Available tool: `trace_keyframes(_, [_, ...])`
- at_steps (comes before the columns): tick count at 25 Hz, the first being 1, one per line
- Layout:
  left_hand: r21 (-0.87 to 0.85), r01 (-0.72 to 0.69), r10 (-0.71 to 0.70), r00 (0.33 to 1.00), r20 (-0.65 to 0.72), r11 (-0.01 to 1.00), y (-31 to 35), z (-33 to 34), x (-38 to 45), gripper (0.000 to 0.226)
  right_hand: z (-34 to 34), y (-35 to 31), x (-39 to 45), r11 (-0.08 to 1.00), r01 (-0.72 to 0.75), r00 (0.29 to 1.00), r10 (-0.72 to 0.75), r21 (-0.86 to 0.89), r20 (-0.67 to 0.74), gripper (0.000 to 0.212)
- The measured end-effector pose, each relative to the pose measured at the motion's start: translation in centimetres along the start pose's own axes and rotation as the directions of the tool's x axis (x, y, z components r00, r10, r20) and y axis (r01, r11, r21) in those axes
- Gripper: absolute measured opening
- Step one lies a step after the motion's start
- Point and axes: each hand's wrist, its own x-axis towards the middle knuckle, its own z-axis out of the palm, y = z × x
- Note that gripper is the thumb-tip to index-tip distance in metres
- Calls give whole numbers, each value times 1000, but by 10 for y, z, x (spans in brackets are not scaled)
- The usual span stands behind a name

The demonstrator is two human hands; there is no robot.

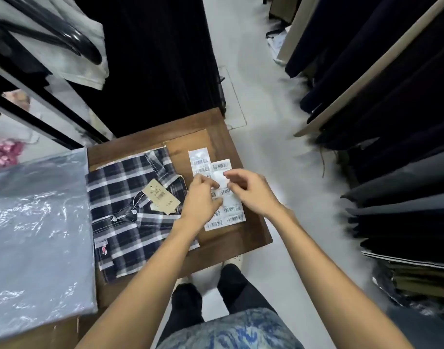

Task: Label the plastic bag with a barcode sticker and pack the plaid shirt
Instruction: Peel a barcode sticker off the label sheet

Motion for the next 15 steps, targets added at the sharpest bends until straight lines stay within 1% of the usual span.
trace_keyframes(2, [-3,-4,4,1000,-10,1000,0,-1,0,37,-1,3,5,994,24,999,-19,-110,51,34])
trace_keyframes(5, [29,-8,8,1000,-6,1000,2,0,-1,34,-1,7,8,974,45,992,-18,-221,122,40])
trace_keyframes(9, [30,-9,9,1000,5,1000,3,-3,0,35,0,12,10,953,81,986,-33,-293,163,46])
trace_keyframes(15, [27,8,-8,1000,20,1000,5,-4,0,31,0,19,13,927,97,984,-35,-363,174,44])
